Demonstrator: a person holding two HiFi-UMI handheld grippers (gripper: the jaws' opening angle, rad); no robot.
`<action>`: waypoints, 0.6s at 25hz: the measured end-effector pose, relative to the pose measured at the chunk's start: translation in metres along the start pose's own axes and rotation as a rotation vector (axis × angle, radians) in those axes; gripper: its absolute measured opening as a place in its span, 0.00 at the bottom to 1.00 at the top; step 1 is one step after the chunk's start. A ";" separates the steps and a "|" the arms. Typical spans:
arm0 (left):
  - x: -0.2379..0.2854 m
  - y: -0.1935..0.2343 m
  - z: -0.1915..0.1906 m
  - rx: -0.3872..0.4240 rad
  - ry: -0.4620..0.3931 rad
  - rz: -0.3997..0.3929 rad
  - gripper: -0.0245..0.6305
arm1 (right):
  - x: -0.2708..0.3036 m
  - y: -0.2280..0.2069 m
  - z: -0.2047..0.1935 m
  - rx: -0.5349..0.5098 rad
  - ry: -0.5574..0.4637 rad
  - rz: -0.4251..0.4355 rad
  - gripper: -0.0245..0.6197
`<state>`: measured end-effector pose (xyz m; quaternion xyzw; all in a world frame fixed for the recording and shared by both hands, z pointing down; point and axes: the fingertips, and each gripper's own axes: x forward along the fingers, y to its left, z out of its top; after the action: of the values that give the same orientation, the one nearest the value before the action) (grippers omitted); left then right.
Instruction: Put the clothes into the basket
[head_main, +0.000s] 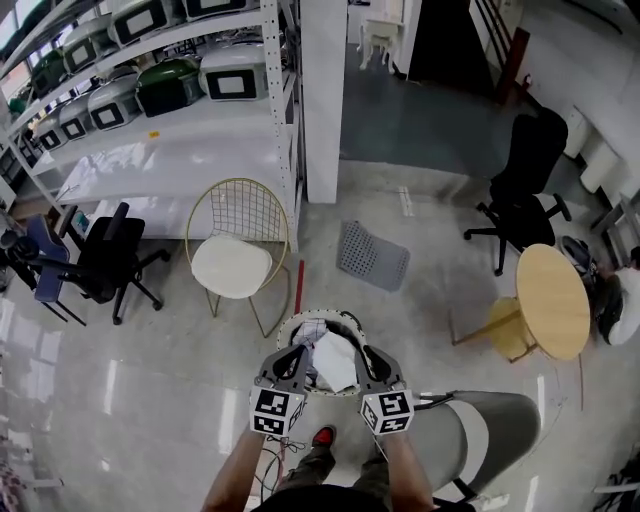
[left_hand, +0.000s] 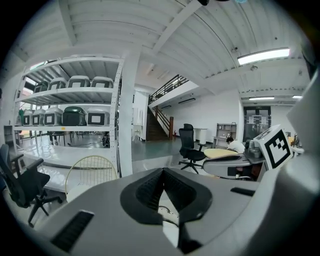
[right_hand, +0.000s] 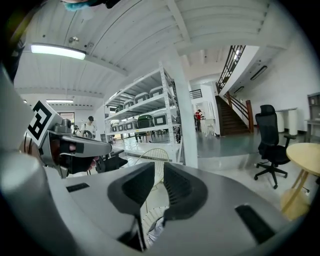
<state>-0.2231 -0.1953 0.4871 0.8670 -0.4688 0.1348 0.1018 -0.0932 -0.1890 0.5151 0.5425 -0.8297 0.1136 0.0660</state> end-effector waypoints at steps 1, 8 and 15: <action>-0.003 -0.003 0.004 0.005 -0.005 -0.003 0.05 | -0.004 0.002 0.005 0.001 -0.010 0.001 0.15; -0.016 -0.027 0.019 0.032 -0.040 -0.035 0.05 | -0.039 0.005 0.031 -0.018 -0.076 -0.007 0.13; -0.026 -0.040 0.017 0.047 -0.031 -0.061 0.05 | -0.063 0.013 0.039 -0.041 -0.087 -0.011 0.12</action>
<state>-0.2005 -0.1583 0.4602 0.8850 -0.4404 0.1292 0.0783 -0.0790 -0.1387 0.4615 0.5499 -0.8310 0.0726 0.0418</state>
